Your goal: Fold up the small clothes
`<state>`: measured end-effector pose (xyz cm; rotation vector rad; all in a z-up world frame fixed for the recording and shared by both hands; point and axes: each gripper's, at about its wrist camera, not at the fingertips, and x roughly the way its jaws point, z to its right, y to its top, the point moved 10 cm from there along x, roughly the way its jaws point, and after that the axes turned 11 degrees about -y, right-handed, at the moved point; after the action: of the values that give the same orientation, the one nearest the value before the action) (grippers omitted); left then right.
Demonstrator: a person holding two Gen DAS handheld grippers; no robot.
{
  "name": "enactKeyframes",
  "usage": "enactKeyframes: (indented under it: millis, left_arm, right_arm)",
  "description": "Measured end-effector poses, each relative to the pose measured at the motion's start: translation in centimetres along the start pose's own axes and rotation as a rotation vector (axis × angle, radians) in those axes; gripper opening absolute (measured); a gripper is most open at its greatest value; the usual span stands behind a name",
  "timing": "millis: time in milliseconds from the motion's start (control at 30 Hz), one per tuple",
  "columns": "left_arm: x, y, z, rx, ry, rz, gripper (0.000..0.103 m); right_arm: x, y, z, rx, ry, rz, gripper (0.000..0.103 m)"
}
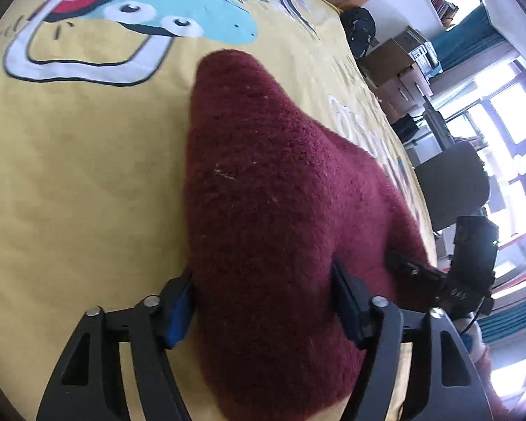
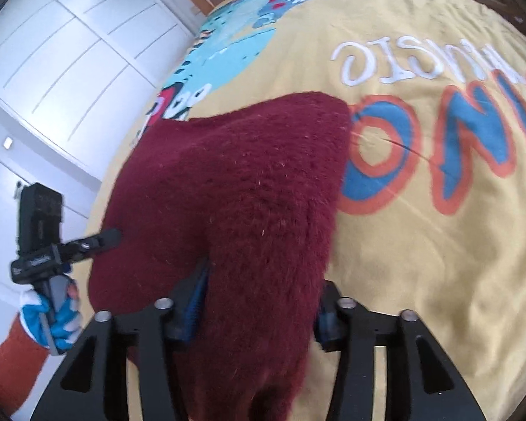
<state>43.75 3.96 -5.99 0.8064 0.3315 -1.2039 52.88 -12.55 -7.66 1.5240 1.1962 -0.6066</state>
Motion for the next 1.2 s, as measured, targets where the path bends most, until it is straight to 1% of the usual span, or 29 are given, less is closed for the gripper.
enactKeyframes:
  millis: [100, 167, 200, 267, 333, 367, 433, 500, 533, 600, 667, 767, 900, 1000, 1200]
  left_arm:
    - [-1.9, -0.9, 1.1, 0.054, 0.010, 0.010, 0.066]
    - [-2.6, -2.3, 2.5, 0.120, 0.023, -0.007, 0.066]
    - [-2.8, -3.2, 2.9, 0.161, 0.042, -0.027, 0.066]
    - [-1.7, -4.7, 3.3, 0.207, 0.099, -0.055, 0.066]
    - [-0.2, -5.6, 3.1, 0.207, 0.136, -0.068, 0.069]
    - [0.1, -5.8, 2.8, 0.198, 0.147, -0.071, 0.073]
    - [2.0, -5.9, 2.7, 0.169, 0.153, -0.075, 0.074]
    - [2.6, -6.4, 2.5, 0.166, 0.172, -0.080, 0.078]
    - [2.7, -6.5, 2.4, 0.159, 0.177, -0.082, 0.078]
    - [1.8, -6.7, 2.6, 0.142, 0.174, -0.074, 0.078]
    - [0.6, -6.7, 3.0, 0.140, 0.179, -0.054, 0.077]
    - [-1.0, -7.1, 3.7, 0.131, 0.194, -0.023, 0.077]
    - [-3.1, -8.1, 4.6, 0.136, 0.250, 0.028, 0.077]
    - [-4.2, -9.5, 5.0, 0.138, 0.298, 0.060, 0.077]
    - [-5.9, -12.0, 7.0, 0.156, 0.376, 0.111, 0.077]
  right_arm:
    - [-1.4, -1.8, 0.8, -0.035, -0.028, 0.002, 0.056]
    - [-2.2, -3.5, 1.5, -0.054, -0.048, -0.003, 0.058]
    - [-2.1, -3.9, 1.8, -0.061, -0.061, -0.006, 0.058]
    - [-2.0, -5.1, 2.8, -0.060, -0.104, -0.011, 0.059]
    - [-1.9, -5.7, 4.1, -0.021, -0.138, -0.010, 0.065]
    - [-1.9, -5.8, 4.6, -0.005, -0.147, -0.009, 0.065]
    - [-2.0, -6.0, 5.0, 0.005, -0.170, -0.001, 0.066]
    - [-2.4, -6.4, 5.3, 0.015, -0.197, 0.004, 0.068]
    - [-2.8, -6.5, 5.4, 0.030, -0.202, 0.009, 0.068]
    - [-2.9, -6.4, 5.3, 0.066, -0.229, 0.031, 0.068]
    - [-3.7, -6.8, 5.4, 0.096, -0.273, 0.053, 0.068]
    - [-5.0, -7.5, 5.0, 0.117, -0.294, 0.081, 0.068]
    - [-7.5, -9.1, 3.9, 0.108, -0.319, 0.116, 0.069]
    - [-9.0, -10.2, 2.9, 0.109, -0.324, 0.137, 0.069]
    - [-10.9, -12.5, 1.1, 0.087, -0.344, 0.167, 0.069]
